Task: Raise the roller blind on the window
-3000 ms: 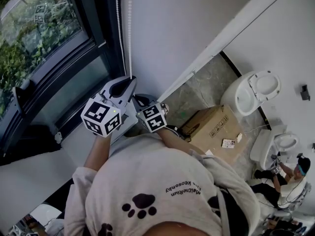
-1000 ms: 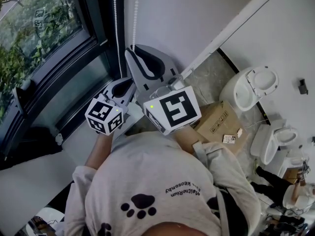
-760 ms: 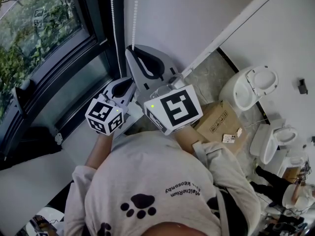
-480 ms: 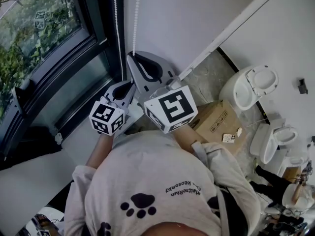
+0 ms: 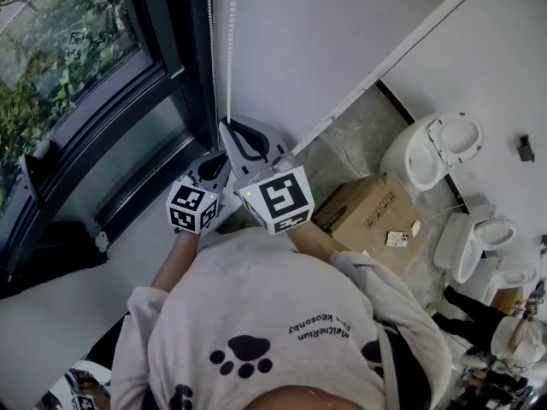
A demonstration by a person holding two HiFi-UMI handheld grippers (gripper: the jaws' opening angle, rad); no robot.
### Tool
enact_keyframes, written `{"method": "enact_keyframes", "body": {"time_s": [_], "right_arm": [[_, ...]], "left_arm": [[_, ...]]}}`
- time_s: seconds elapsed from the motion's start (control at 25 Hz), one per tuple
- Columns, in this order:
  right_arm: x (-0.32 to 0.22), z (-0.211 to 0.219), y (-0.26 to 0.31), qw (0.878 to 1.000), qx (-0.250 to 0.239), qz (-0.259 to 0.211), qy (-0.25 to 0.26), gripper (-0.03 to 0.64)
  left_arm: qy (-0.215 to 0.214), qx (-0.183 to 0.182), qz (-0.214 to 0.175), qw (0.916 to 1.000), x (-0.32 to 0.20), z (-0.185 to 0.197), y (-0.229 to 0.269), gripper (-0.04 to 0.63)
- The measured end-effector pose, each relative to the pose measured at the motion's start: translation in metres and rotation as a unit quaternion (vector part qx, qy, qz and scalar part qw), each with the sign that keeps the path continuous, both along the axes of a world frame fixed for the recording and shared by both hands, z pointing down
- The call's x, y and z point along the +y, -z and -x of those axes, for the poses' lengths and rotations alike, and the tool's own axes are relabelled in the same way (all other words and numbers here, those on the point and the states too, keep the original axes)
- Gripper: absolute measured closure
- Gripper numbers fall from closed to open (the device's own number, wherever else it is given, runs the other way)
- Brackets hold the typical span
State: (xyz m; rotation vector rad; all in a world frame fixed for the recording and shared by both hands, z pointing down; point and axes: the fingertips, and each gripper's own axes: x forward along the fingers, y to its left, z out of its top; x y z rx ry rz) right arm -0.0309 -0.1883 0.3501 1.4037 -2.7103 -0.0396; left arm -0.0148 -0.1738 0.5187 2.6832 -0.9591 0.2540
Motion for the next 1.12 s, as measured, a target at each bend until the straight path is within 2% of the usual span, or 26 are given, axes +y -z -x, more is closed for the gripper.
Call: {"method": "enact_keyframes", "body": {"time_s": [0.28,0.48,0.76,0.84,0.88,1.12], "right_arm": [[0.001,-0.004,-0.023,1.000,-0.004,0.005,-0.010,0.601],[0.002,-0.004,-0.024,1.000,-0.010,0.005,-0.009,0.601],[0.001,-0.005,-0.024,1.000,-0.009,0.000,-0.010,0.601],[0.000,-0.005,-0.024,1.000,-0.011,0.000,-0.009,0.601],[0.000,-0.005,-0.024,1.000,-0.011,0.001,-0.008,0.601],[-0.001,-0.005,-0.024,1.000,-0.013,0.001,-0.007,0.601]], "left_arm": [[-0.008,-0.019,0.009,0.9997,0.003,-0.002,-0.022,0.581],[-0.014,-0.028,-0.022,0.9993,0.005,-0.004,-0.023,0.580],[-0.021,0.006,-0.031,0.9993,0.012,0.000,-0.011,0.573],[-0.029,0.018,-0.030,0.9990,0.014,0.000,-0.002,0.475],[-0.034,0.022,-0.028,0.9987,0.015,-0.001,0.002,0.468],[-0.037,0.060,-0.022,0.9973,0.019,0.002,0.034,0.472]]}}
